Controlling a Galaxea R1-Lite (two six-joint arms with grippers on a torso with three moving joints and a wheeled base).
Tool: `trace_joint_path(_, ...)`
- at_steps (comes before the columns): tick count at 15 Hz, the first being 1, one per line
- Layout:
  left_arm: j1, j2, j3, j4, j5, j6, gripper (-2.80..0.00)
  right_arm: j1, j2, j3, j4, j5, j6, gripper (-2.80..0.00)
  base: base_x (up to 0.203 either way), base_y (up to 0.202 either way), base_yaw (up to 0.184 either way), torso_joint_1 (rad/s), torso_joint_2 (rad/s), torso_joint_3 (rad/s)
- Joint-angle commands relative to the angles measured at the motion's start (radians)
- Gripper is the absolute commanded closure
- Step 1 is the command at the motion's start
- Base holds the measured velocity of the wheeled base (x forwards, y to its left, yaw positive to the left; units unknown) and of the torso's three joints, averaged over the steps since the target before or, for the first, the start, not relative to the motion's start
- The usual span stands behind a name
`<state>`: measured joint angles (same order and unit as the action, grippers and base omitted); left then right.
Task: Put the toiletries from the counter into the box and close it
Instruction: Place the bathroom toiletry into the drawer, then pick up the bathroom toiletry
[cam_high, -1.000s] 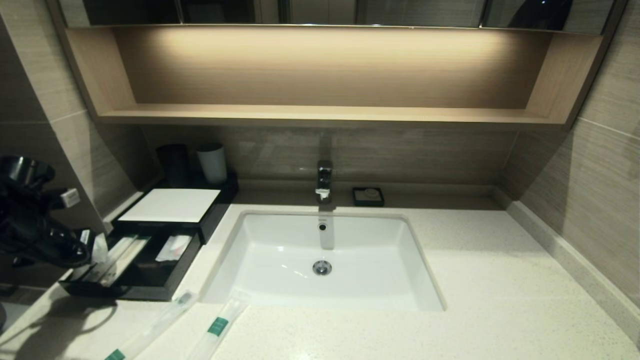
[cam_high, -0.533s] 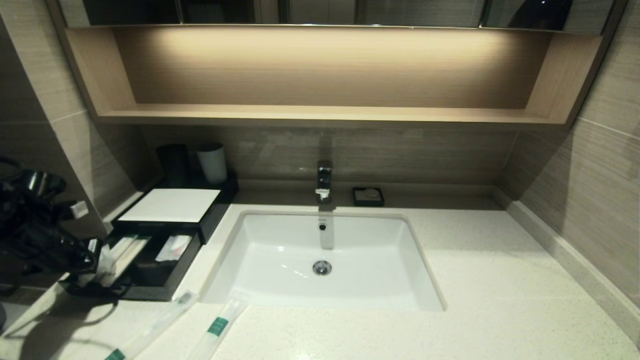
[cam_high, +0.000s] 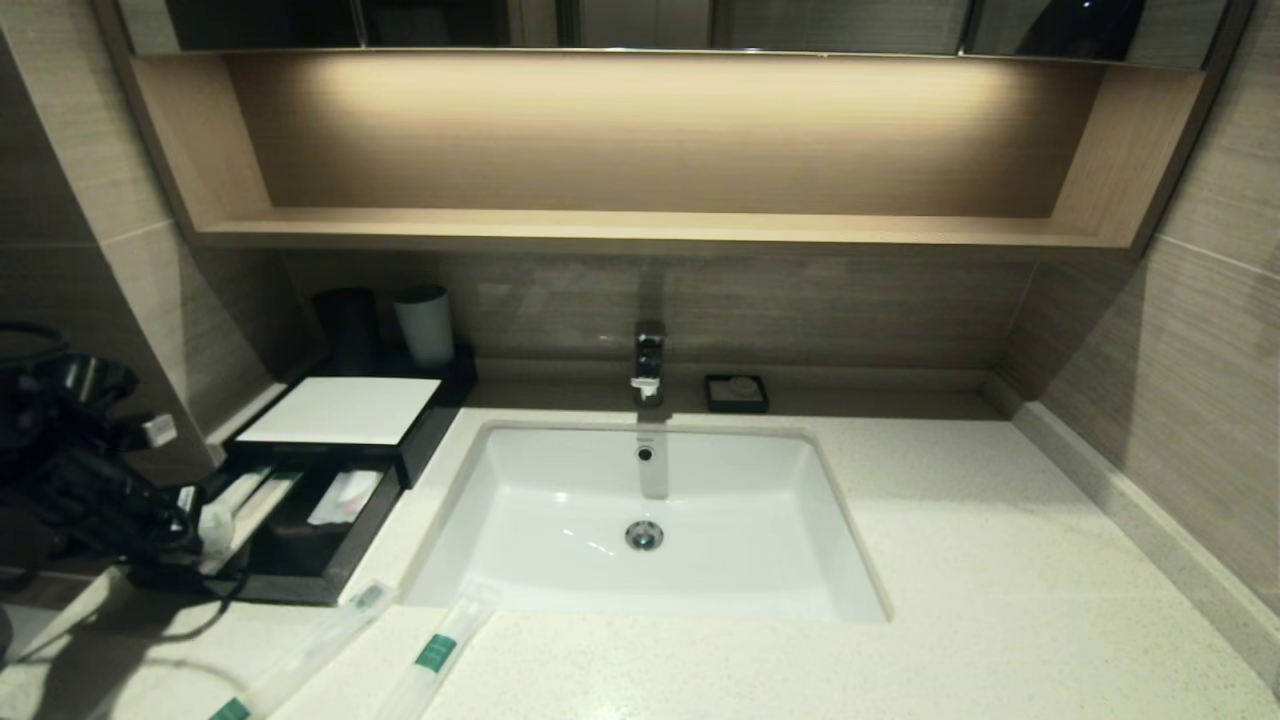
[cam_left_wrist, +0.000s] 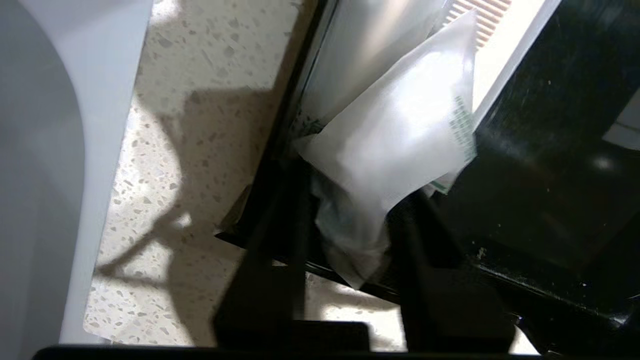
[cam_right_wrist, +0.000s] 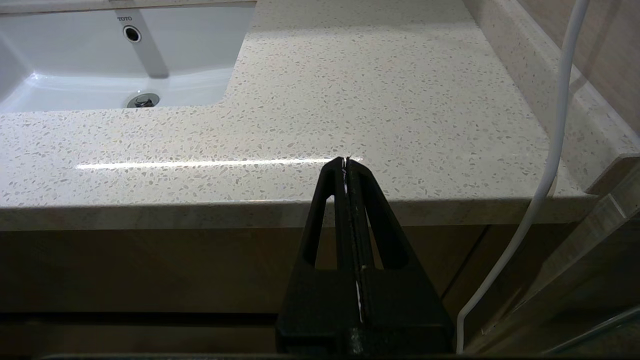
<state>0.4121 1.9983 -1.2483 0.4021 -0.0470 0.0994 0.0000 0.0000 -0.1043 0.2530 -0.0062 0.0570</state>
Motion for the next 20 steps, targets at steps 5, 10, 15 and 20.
trace_joint_path(5, 0.001, -0.046, 0.009, 0.006, -0.003, 0.000, -2.80, 0.000, 0.002, 0.000, 0.002, -0.001, 0.000, 0.00, 0.000, 0.000, 0.000, 0.000, 0.00, 0.000)
trace_joint_path(10, 0.000, -0.186, 0.046, 0.017, -0.006, -0.002, 0.00, 0.000, 0.002, 0.000, 0.002, 0.000, 0.000, 0.00, 0.000, 0.000, 0.000, 0.000, 0.00, 0.000)
trace_joint_path(15, -0.013, -0.381, 0.095, 0.100, -0.010, 0.005, 0.00, 0.000, 0.002, 0.000, 0.002, -0.001, 0.000, 0.00, 0.000, 0.000, 0.000, 0.000, 0.00, 0.000)
trace_joint_path(20, -0.069, -0.417, 0.168, 0.126, -0.013, 0.001, 0.00, 0.000, 0.002, 0.000, 0.002, -0.001, 0.001, 0.00, 0.000, 0.000, 0.000, 0.000, 0.00, 0.000)
